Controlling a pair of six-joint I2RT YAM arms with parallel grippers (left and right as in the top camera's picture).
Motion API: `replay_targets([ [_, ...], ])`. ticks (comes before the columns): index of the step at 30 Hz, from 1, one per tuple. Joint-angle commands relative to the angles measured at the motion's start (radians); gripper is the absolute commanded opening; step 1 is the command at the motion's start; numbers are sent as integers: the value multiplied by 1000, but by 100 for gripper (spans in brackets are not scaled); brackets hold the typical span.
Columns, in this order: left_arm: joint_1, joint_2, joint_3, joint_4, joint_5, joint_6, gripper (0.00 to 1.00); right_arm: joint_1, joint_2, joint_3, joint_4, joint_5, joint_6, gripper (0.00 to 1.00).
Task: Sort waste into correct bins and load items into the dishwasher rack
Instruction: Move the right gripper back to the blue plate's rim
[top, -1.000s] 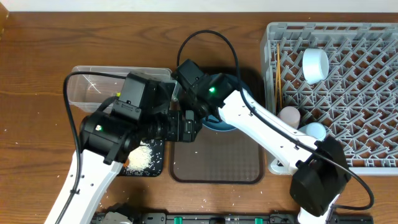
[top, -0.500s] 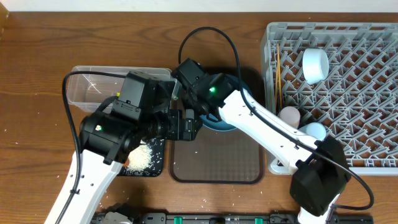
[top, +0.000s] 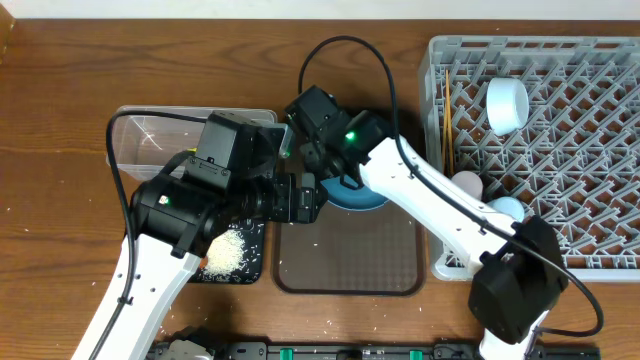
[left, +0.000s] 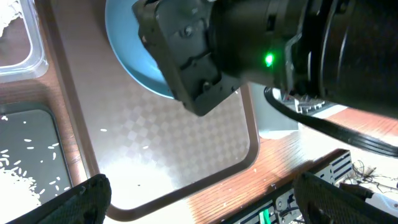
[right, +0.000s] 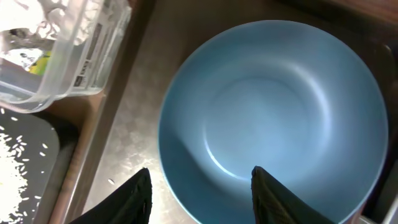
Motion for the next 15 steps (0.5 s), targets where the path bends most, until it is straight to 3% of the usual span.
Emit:
replay_targets([
  [1, -3, 4, -4, 0, -2, 9, 96, -23, 9, -3, 0, 7, -2, 50],
  [10, -3, 4, -4, 0, -2, 9, 96, -39, 9, -85, 84, -9, -2, 48],
  [15, -3, 4, -4, 0, -2, 9, 96, -39, 10, -190, 230, -56, 9, 46],
])
